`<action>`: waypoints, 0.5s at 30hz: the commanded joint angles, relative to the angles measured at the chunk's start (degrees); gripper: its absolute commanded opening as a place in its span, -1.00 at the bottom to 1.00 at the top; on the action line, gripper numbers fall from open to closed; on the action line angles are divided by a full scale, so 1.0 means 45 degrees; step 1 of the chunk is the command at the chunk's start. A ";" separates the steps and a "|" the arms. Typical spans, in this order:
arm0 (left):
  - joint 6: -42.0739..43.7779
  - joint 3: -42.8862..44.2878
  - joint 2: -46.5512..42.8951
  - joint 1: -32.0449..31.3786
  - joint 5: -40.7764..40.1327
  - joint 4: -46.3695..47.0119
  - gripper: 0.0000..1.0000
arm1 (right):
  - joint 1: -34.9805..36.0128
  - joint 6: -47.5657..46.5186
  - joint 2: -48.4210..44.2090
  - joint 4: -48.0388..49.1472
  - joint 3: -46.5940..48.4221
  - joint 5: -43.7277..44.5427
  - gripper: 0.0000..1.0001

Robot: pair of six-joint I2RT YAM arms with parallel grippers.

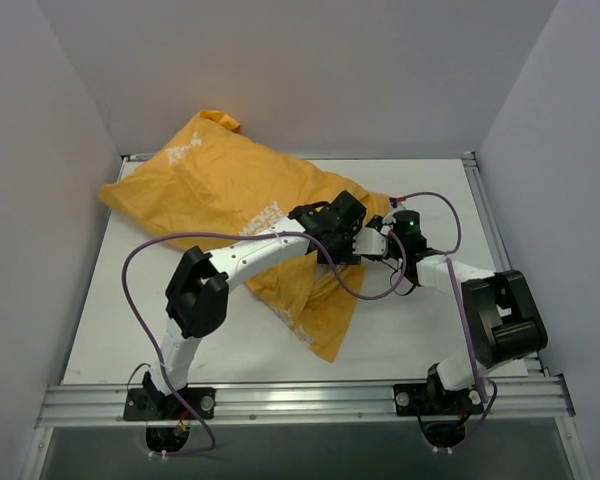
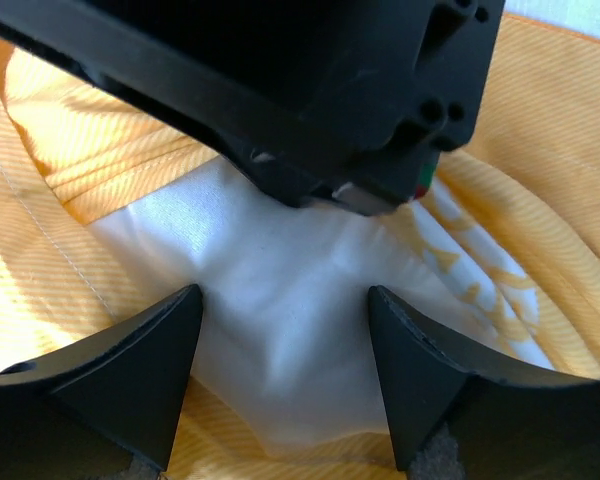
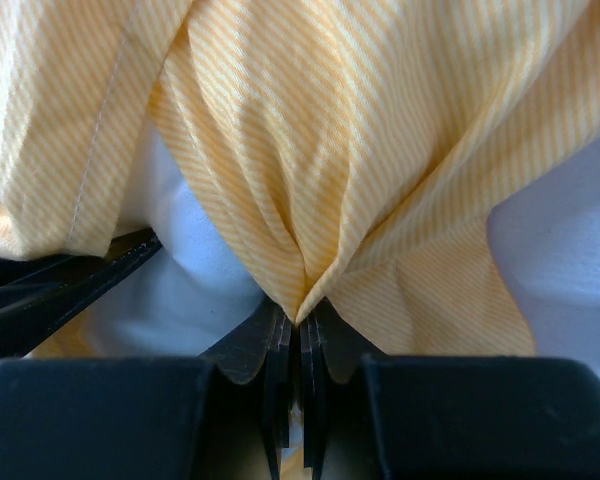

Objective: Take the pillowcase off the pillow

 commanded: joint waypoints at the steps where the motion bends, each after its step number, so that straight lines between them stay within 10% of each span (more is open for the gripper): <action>1: 0.0165 -0.0185 0.0451 0.0297 -0.0615 -0.0339 0.54 | -0.0030 -0.0002 -0.0840 -0.0169 0.0048 -0.0216 -1.00; 6: 0.0243 -0.1534 0.0588 0.0355 -0.1611 0.1361 0.38 | -0.0049 -0.0119 -0.0919 -0.0501 0.0224 -0.0002 -1.00; 10: -0.0204 -0.1848 0.0647 0.0453 -0.2159 0.1676 -0.95 | -0.0088 -0.0430 -0.1094 -0.1298 0.0496 0.0505 -1.00; 15: -0.0733 -0.2899 -0.0737 0.0745 -0.1946 0.1930 -0.95 | -0.0458 -0.1638 -0.1659 -0.3797 0.1433 0.2668 -1.00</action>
